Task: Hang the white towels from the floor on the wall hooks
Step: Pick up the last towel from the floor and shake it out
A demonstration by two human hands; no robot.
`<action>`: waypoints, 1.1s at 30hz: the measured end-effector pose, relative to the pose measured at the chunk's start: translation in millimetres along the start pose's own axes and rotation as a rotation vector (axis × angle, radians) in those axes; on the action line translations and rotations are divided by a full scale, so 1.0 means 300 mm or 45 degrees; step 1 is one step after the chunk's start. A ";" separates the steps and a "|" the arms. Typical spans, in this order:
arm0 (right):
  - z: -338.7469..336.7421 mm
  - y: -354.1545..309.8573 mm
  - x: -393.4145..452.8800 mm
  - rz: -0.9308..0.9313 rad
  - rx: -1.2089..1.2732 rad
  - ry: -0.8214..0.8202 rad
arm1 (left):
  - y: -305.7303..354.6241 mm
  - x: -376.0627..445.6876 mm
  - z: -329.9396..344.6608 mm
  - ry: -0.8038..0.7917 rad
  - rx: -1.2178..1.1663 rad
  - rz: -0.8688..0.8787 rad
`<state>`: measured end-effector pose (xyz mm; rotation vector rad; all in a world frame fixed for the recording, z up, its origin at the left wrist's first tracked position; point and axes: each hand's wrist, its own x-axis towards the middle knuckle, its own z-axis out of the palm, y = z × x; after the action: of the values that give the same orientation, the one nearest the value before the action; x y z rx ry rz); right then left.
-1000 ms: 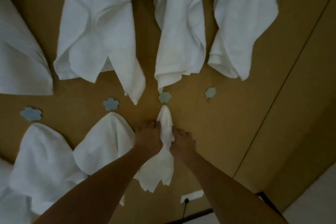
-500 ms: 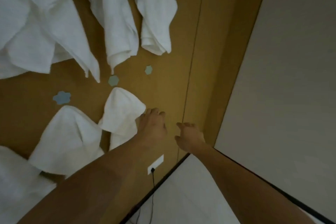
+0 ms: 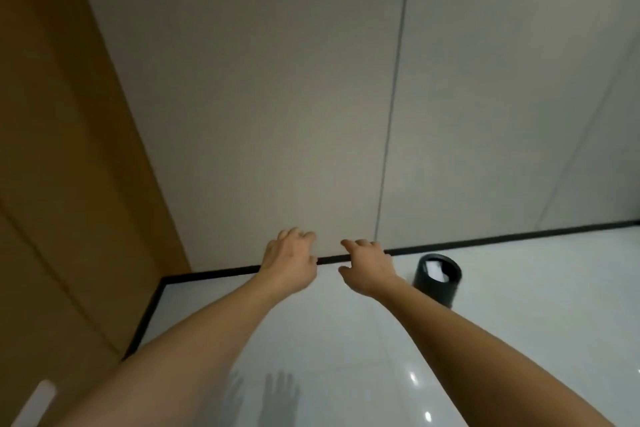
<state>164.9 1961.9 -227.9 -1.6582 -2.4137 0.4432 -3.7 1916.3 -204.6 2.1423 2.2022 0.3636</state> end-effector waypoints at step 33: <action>-0.444 2.772 -0.864 2.072 0.612 0.239 | 3.179 0.829 1.319 -0.929 0.080 1.667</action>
<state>1030.7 2016.7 -382.0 -2.7278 -0.2715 0.8344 998.5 2229.1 -365.9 2.7642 0.2969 -0.4261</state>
